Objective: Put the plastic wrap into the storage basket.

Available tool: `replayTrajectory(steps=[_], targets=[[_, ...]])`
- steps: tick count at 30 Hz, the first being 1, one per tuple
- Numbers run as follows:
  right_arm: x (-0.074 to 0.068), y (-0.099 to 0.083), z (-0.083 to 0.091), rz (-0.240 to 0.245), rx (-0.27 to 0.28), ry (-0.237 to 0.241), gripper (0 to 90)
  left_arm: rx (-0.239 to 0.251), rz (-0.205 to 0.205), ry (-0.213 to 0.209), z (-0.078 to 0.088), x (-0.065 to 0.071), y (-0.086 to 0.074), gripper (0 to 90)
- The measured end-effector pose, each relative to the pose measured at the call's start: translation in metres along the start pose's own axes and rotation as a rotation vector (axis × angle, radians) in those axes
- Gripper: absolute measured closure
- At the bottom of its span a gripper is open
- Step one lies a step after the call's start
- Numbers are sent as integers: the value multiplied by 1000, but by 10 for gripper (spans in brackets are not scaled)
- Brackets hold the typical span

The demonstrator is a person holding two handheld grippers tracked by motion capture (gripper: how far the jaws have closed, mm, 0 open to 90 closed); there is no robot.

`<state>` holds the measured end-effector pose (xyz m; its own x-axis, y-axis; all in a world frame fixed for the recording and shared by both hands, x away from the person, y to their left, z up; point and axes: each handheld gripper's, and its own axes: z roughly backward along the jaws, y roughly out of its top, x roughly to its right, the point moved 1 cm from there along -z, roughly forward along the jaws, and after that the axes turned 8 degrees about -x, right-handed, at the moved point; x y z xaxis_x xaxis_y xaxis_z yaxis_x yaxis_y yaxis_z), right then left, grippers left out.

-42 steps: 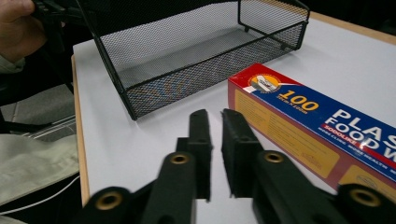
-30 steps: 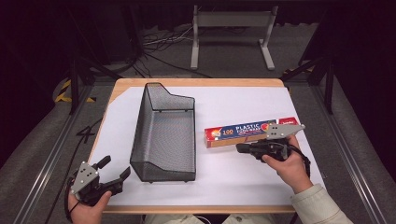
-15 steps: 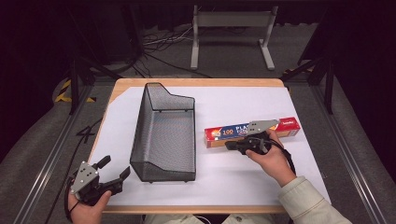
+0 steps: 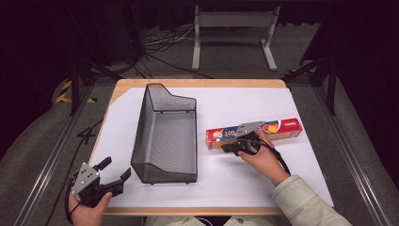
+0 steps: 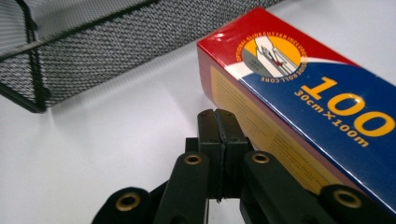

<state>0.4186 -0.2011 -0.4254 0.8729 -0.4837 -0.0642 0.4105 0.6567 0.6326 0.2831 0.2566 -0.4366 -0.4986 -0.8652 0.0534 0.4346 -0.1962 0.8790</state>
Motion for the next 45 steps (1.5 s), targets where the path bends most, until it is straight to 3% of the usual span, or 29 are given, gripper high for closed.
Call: replayTrajectory(steps=[3,9,17,30,37,43,45], targets=[[2,-1,-7,-8,-31,-12,900,0,1,0,0,0,0,183],[6,1,-13,-31,-27,3,900,-12,0,-13,-2,1,-1,182],[7,8,-18,-15,-44,-61,900,-15,4,-20,-3,0,-1,179],[25,24,-31,-127,-17,-125,900,-18,4,-26,-3,-1,-1,179],[35,32,-36,-145,-20,-179,900,-17,5,-27,-3,-1,-1,178],[44,34,-37,-182,-10,-190,900,-19,5,-28,-4,-1,-2,179],[43,34,-34,-175,1,-169,900,-18,5,-29,-4,-1,-2,179]])
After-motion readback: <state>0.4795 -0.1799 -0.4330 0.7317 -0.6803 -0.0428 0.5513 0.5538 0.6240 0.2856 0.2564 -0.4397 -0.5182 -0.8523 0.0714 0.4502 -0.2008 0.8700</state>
